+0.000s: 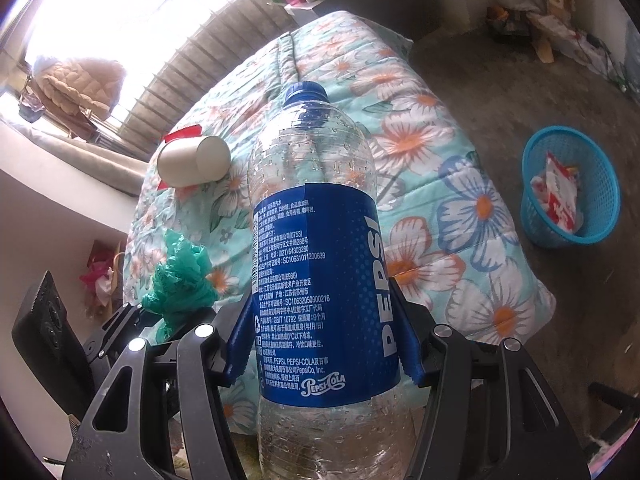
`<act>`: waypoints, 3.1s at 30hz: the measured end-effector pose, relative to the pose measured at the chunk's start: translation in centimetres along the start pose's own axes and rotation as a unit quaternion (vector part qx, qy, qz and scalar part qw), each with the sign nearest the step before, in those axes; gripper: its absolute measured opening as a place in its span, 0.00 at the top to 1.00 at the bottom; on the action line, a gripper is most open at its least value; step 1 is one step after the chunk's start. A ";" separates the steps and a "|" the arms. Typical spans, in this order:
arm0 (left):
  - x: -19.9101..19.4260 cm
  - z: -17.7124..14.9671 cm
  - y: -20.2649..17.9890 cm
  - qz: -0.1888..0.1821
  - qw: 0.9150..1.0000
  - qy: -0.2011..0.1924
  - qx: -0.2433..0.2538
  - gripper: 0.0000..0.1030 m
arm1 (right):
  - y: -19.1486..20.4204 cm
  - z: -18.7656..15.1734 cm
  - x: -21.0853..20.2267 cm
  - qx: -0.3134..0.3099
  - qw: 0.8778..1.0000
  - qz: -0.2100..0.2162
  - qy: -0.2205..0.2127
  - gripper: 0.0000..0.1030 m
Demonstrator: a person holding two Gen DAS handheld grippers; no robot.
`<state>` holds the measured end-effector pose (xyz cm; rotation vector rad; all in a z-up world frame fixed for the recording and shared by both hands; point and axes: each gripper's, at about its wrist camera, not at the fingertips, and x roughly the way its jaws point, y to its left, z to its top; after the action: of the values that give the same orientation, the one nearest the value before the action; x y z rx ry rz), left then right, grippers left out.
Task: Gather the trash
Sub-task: 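Lift the green bag with the left tool while the right holds the bottle, then carry the bottle and green bag in both tools over the wastebasket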
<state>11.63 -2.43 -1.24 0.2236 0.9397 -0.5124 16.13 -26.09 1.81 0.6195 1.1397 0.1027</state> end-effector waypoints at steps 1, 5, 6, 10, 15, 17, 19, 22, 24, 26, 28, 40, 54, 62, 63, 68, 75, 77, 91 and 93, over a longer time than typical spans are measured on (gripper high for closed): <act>-0.1 0.0 0.0 0.001 1.000 -0.002 0.000 0.50 | 0.1 0.0 -0.1 -0.001 1.000 0.001 -0.001 0.45; -0.7 -0.2 0.0 0.003 1.000 -0.008 0.000 0.50 | 0.4 0.0 -0.2 -0.002 1.000 0.003 -0.003 0.45; -0.8 -0.2 0.0 0.004 1.000 -0.010 0.000 0.50 | 0.5 -0.1 -0.3 -0.003 1.000 0.004 -0.004 0.46; -1.4 -0.3 0.2 0.006 1.000 -0.016 -0.001 0.50 | 0.6 -0.2 -0.5 -0.006 1.000 0.005 -0.007 0.45; -1.8 -0.4 0.3 0.007 1.000 -0.023 -0.002 0.50 | 0.7 -0.4 -0.8 -0.008 1.000 0.008 -0.010 0.45; -2.1 -0.6 0.3 0.007 1.000 -0.026 -0.003 0.50 | 0.8 -0.5 -0.8 -0.008 1.000 0.010 -0.011 0.45; -2.3 -0.7 0.5 0.005 1.000 -0.029 -0.006 0.50 | 0.9 -0.6 -0.8 -0.009 1.000 0.009 -0.010 0.45; -2.7 -0.9 1.0 0.003 0.999 -0.034 -0.010 0.50 | 1.3 -0.7 -0.6 -0.011 1.000 0.009 -0.010 0.46; -2.8 -0.9 1.3 0.002 0.999 -0.037 -0.013 0.50 | 1.5 -0.8 -0.6 -0.012 1.000 0.008 -0.012 0.45; -3.0 -0.9 1.7 0.000 0.999 -0.040 -0.014 0.50 | 1.6 -0.9 -0.5 -0.011 1.000 0.008 -0.013 0.45; -3.1 -0.7 2.1 -0.003 0.999 -0.043 -0.017 0.50 | 1.6 -1.0 -0.5 -0.007 1.000 0.008 -0.015 0.45; -3.0 0.7 2.7 -0.002 0.999 -0.047 -0.022 0.50 | 0.2 -1.4 -1.7 0.015 0.999 0.020 -0.034 0.45; -2.0 1.4 1.6 0.002 0.999 -0.035 -0.011 0.50 | -1.4 -1.5 -1.5 0.031 0.999 0.032 -0.031 0.45; -1.2 2.0 0.3 0.003 1.000 -0.028 0.000 0.50 | -2.7 -1.5 -1.6 0.043 0.998 0.041 -0.031 0.45; -1.0 2.1 0.1 0.003 1.000 -0.026 0.002 0.50 | -2.9 -1.6 -1.7 0.044 0.998 0.042 -0.031 0.45; -0.4 2.5 -0.5 0.005 1.000 -0.018 0.009 0.50 | -3.8 -1.5 -1.7 0.054 0.997 0.050 -0.030 0.45; 0.7 3.5 -1.7 -0.002 1.000 -0.006 0.015 0.50 | -5.4 -1.4 -2.0 0.070 0.995 0.065 -0.034 0.45; 1.1 3.9 -2.0 -0.004 1.000 -0.003 0.018 0.50 | -6.1 -1.3 -2.2 0.076 0.994 0.069 -0.036 0.45; 4.0 7.7 -6.2 -0.064 0.997 0.011 0.044 0.50 | -11.2 -0.9 -5.3 0.134 0.984 0.097 -0.067 0.45; 4.4 8.7 -7.1 -0.078 0.996 0.010 0.051 0.50 | -12.1 -0.9 -6.1 0.143 0.982 0.098 -0.076 0.45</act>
<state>16.37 -13.40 0.46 0.2488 0.9568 -0.7050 9.92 -38.09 0.36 0.9807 0.9502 0.0592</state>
